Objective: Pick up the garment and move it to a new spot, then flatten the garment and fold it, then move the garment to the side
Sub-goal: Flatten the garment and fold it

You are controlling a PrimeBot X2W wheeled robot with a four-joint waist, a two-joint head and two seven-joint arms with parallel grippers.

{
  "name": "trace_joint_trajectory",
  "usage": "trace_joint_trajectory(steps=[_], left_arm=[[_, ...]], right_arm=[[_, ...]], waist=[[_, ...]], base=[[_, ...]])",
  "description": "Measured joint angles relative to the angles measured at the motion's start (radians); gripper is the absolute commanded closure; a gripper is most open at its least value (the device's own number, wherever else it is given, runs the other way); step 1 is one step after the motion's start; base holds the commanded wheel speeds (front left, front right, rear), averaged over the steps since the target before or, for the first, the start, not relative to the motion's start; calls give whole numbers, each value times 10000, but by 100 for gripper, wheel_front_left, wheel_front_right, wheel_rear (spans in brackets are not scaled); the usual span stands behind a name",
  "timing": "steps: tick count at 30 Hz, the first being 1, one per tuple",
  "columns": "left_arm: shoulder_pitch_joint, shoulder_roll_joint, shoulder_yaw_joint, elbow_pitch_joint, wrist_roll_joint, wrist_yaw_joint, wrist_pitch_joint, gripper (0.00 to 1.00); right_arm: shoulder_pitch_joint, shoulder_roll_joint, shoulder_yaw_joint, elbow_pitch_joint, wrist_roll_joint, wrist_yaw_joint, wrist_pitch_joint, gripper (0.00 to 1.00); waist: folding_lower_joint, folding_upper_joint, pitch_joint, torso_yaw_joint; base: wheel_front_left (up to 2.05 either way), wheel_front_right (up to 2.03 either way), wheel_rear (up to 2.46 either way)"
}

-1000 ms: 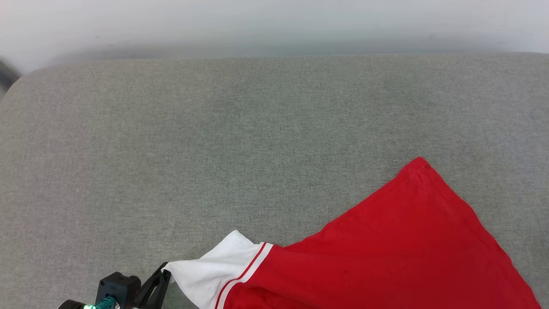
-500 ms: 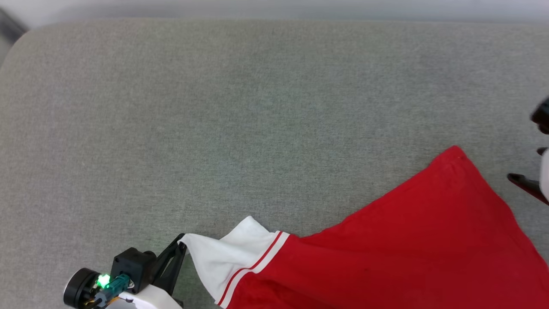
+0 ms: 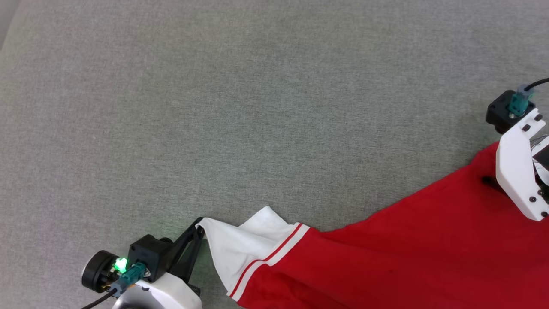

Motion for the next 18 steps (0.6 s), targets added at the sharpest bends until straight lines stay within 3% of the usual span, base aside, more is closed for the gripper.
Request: trace_joint_trajectory(steps=[4, 5, 6, 15, 18], left_arm=[[-127, -96, -36, 167, 10, -79, 2, 100], [-148, -107, -33, 198, 10, -92, 4, 100], [-148, -117, -42, 236, 8, -109, 6, 100], [-128, -81, -92, 520, 10, -205, -17, 100], [-254, 67, -105, 479, 253, -192, 36, 100]], right_arm=[[-74, -105, 506, 211, 280, -4, -466, 0], [-137, -134, 640, 242, 324, -6, -548, 94], [-191, -167, 775, 278, 380, -6, -692, 100], [-291, -174, 1503, 500, 596, 0, -2648, 100], [-494, -188, 1438, 552, 759, 0, -3789, 100]], waist=[[0, 0, 91, 108], [0, 0, 71, 108], [0, 0, 30, 101], [0, 0, -767, -77], [0, 0, -1407, -214]], base=[[0, 0, 0], [0, 0, 0], [0, 0, 0], [0, 0, 0], [0, 0, 0]])
